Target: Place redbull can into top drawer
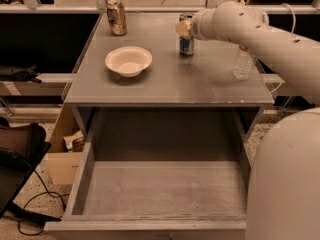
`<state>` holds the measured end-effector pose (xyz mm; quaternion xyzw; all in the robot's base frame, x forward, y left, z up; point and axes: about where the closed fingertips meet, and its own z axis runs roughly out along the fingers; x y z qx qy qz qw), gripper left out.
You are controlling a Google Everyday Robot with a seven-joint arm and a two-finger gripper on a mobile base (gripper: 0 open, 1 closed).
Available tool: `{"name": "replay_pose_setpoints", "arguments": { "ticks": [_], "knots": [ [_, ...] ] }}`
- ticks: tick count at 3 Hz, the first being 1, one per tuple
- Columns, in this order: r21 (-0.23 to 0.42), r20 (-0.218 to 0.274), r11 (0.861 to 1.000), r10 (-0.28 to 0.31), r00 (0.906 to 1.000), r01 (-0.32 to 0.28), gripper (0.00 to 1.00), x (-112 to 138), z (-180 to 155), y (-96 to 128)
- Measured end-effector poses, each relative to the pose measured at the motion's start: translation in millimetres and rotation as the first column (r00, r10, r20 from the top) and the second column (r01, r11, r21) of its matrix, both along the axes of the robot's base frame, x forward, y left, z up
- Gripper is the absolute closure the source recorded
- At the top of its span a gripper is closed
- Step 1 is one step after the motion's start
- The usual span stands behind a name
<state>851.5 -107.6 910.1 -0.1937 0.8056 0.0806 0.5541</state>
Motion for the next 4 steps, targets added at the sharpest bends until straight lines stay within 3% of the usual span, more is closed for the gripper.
{"name": "replay_pose_setpoints", "arguments": {
  "ticks": [1,2,3,4],
  "knots": [
    [0.0,0.0,1.0,0.0,1.0,0.0,0.96,-0.1,0.1,0.1],
    [-0.031,0.048,0.996,0.083,0.9954,-0.081,1.0,-37.4,43.6,6.9],
    [-0.047,0.105,0.986,0.166,0.9806,-0.162,1.0,-106.1,90.9,0.3],
    [-0.022,0.117,0.95,0.312,0.943,-0.311,1.0,-203.2,114.7,19.2]
  ]
}}
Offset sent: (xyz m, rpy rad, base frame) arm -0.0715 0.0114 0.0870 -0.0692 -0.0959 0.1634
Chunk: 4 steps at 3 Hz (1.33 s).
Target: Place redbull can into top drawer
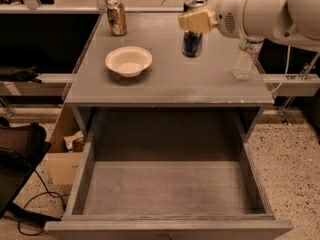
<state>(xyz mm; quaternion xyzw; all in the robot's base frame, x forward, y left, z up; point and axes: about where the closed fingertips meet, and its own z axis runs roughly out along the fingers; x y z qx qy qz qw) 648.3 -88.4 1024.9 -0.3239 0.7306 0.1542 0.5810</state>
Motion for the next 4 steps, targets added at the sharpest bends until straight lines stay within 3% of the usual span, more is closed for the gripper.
{"name": "replay_pose_setpoints", "arguments": {
  "ticks": [1,2,3,4],
  "knots": [
    [0.012,0.001,0.992,0.125,0.9922,-0.125,1.0,-77.5,-2.2,-14.6],
    [0.009,-0.01,0.984,0.18,0.9836,-0.18,1.0,-114.3,-40.8,-72.7],
    [0.022,-0.048,0.977,0.213,0.9759,-0.212,1.0,-130.9,-108.6,-116.4],
    [0.025,-0.066,0.969,0.249,0.9663,-0.247,1.0,-137.9,-154.2,-135.3]
  ]
}}
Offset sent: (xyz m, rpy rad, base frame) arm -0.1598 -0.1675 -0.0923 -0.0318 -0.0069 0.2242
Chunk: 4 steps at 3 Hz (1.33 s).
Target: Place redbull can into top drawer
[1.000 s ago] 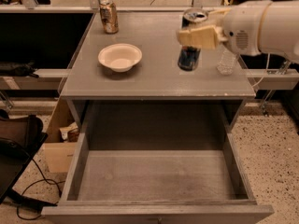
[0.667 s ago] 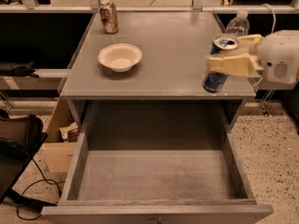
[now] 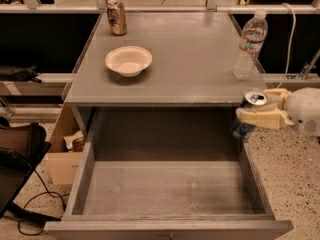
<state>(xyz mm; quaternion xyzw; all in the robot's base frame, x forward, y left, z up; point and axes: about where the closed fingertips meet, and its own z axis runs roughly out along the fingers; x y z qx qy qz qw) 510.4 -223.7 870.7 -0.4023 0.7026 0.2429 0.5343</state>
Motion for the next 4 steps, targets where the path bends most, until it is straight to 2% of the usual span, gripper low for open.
{"name": "replay_pose_setpoints", "arguments": {
  "ticks": [1,2,3,4],
  "knots": [
    [0.002,-0.004,1.0,0.011,0.9999,-0.011,1.0,-0.9,-11.6,-3.2],
    [-0.006,-0.019,1.0,0.03,0.9993,-0.031,1.0,2.6,-19.1,3.6],
    [-0.034,-0.046,0.996,0.077,0.996,-0.078,1.0,3.9,-62.6,31.2],
    [-0.077,-0.092,0.985,0.148,0.9846,-0.156,1.0,-4.2,-124.2,71.3]
  ]
}}
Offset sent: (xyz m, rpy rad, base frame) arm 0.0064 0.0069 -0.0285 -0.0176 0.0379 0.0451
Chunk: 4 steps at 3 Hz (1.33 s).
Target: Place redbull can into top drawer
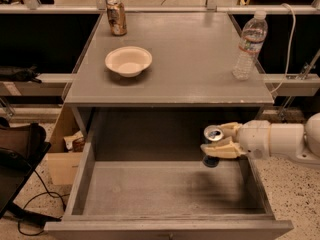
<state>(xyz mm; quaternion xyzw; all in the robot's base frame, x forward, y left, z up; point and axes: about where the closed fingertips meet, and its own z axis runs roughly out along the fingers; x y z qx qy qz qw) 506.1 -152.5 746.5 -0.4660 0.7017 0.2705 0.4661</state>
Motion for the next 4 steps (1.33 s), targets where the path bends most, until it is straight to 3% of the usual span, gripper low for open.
{"name": "replay_pose_setpoints", "arguments": {
  "ticks": [2,3,4],
  "knots": [
    [-0.042,-0.041,0.993,0.105,0.9936,-0.107,1.0,-5.5,-73.6,45.5],
    [-0.024,-0.041,0.992,0.123,0.9915,-0.124,1.0,-7.4,-84.9,54.5],
    [-0.024,-0.041,0.992,0.123,0.9915,-0.124,0.81,-7.4,-84.9,54.5]
  ]
}}
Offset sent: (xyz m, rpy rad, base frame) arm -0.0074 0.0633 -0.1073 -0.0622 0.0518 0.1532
